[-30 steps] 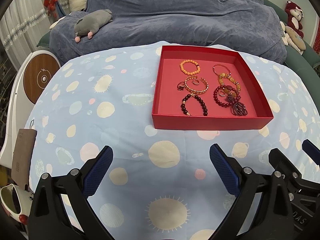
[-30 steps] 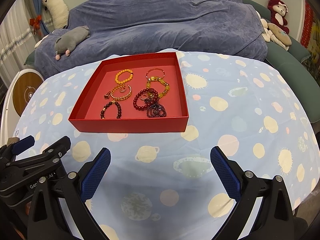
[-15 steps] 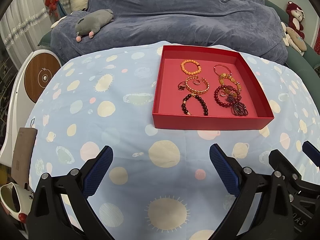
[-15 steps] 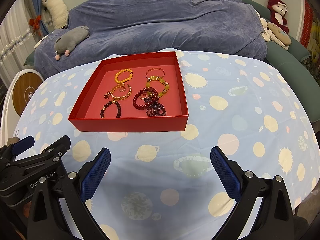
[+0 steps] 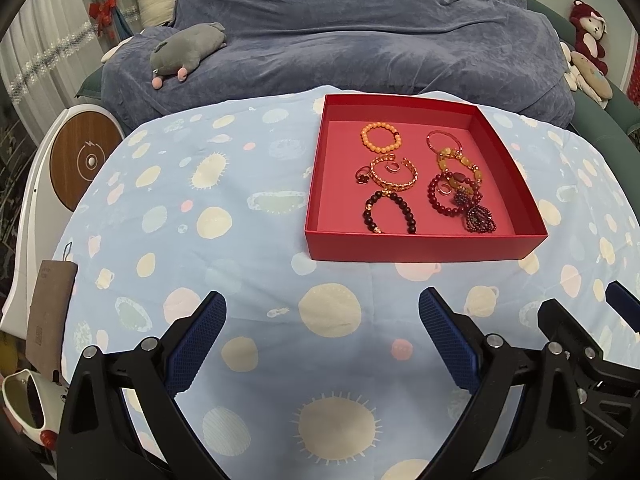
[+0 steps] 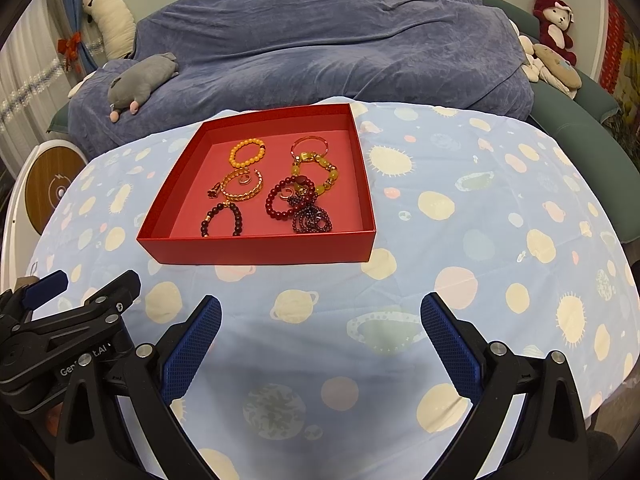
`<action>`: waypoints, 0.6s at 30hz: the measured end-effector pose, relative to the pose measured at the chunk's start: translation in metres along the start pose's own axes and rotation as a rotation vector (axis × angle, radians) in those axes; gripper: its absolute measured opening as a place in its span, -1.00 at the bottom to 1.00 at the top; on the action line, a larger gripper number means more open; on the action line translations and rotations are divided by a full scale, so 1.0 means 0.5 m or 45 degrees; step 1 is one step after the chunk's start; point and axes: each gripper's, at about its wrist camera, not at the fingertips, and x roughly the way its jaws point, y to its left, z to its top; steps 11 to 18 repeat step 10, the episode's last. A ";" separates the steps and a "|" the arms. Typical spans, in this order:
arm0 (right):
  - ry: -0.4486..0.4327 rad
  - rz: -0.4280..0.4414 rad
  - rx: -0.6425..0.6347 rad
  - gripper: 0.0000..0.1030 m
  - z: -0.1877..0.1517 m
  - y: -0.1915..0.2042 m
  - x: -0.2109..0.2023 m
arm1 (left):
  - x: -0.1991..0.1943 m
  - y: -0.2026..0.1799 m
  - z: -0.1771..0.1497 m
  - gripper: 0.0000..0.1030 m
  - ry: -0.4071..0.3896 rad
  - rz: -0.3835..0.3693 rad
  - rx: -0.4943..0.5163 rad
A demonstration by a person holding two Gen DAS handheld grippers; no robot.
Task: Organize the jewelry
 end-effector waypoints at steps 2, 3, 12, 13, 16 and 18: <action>0.000 0.000 0.000 0.87 0.000 0.000 0.000 | -0.001 -0.002 0.000 0.80 -0.001 0.001 0.004; 0.000 0.000 0.001 0.87 -0.001 0.000 0.000 | -0.002 -0.002 0.000 0.80 0.000 0.000 0.003; -0.001 -0.008 0.003 0.87 0.000 -0.001 -0.001 | -0.001 -0.004 0.003 0.79 -0.004 -0.001 0.009; -0.001 -0.008 0.003 0.87 0.000 -0.001 -0.001 | -0.001 -0.004 0.003 0.79 -0.004 -0.001 0.009; -0.001 -0.008 0.003 0.87 0.000 -0.001 -0.001 | -0.001 -0.004 0.003 0.79 -0.004 -0.001 0.009; -0.001 -0.008 0.003 0.87 0.000 -0.001 -0.001 | -0.001 -0.004 0.003 0.79 -0.004 -0.001 0.009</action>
